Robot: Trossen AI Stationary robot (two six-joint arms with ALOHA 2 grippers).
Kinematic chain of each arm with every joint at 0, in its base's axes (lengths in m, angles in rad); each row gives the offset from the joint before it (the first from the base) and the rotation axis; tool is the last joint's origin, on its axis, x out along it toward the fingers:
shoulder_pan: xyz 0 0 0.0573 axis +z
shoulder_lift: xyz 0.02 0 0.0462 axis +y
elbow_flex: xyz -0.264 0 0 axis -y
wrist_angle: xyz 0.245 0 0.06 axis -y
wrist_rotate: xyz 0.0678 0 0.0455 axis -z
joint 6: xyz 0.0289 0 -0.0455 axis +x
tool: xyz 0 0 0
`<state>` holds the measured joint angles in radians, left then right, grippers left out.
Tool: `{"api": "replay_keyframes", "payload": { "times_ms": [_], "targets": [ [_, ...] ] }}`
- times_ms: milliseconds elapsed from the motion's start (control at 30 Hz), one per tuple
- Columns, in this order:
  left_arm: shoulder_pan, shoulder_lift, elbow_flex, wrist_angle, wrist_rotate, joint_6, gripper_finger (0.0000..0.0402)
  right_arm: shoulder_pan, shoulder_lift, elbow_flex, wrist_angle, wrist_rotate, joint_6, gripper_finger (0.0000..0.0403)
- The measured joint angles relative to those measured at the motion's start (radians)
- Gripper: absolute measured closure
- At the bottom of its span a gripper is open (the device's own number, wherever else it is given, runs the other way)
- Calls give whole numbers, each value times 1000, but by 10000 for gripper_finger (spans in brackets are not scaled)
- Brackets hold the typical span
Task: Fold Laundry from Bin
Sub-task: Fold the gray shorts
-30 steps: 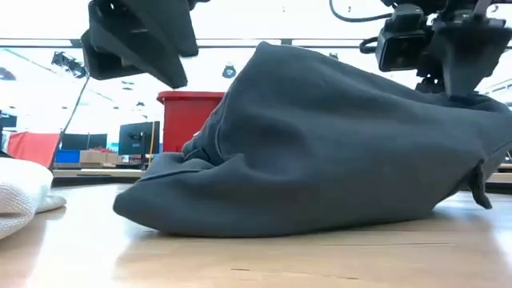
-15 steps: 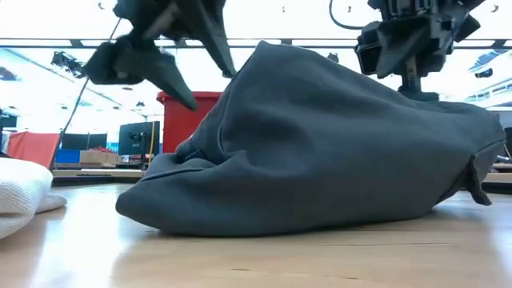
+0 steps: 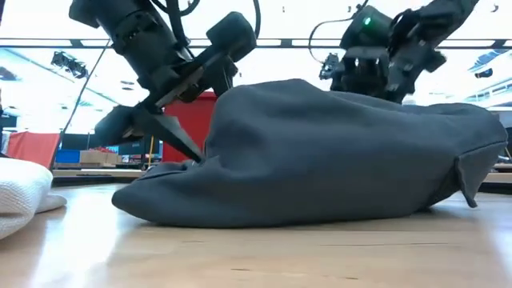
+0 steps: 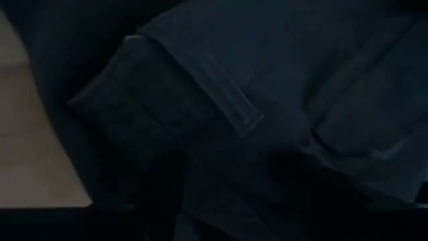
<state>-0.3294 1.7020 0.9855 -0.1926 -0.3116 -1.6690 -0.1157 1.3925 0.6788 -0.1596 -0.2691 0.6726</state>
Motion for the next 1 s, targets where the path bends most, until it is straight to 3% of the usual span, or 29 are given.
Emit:
{"api": "replay_keyframes", "payload": {
  "times_ms": [167,300,367,533,700,833,1000],
  "targets": [
    [20,0,3,24,-17,60,252,-9,129,0,92,-49,3,191],
    [29,0,3,76,-37,139,369,-11,181,0,163,-121,4,318],
    [31,0,3,107,-40,178,385,-10,175,0,183,-126,-12,375],
    [35,-60,2,86,-56,254,390,-22,88,28,197,-52,-40,385],
    [35,-194,3,-107,-163,296,395,-48,32,70,223,45,-187,385],
    [40,-269,5,-364,-223,238,395,-88,112,70,307,76,-263,385],
    [61,-249,-22,-594,-262,119,394,-113,290,75,539,123,-292,375]
  ]
}}
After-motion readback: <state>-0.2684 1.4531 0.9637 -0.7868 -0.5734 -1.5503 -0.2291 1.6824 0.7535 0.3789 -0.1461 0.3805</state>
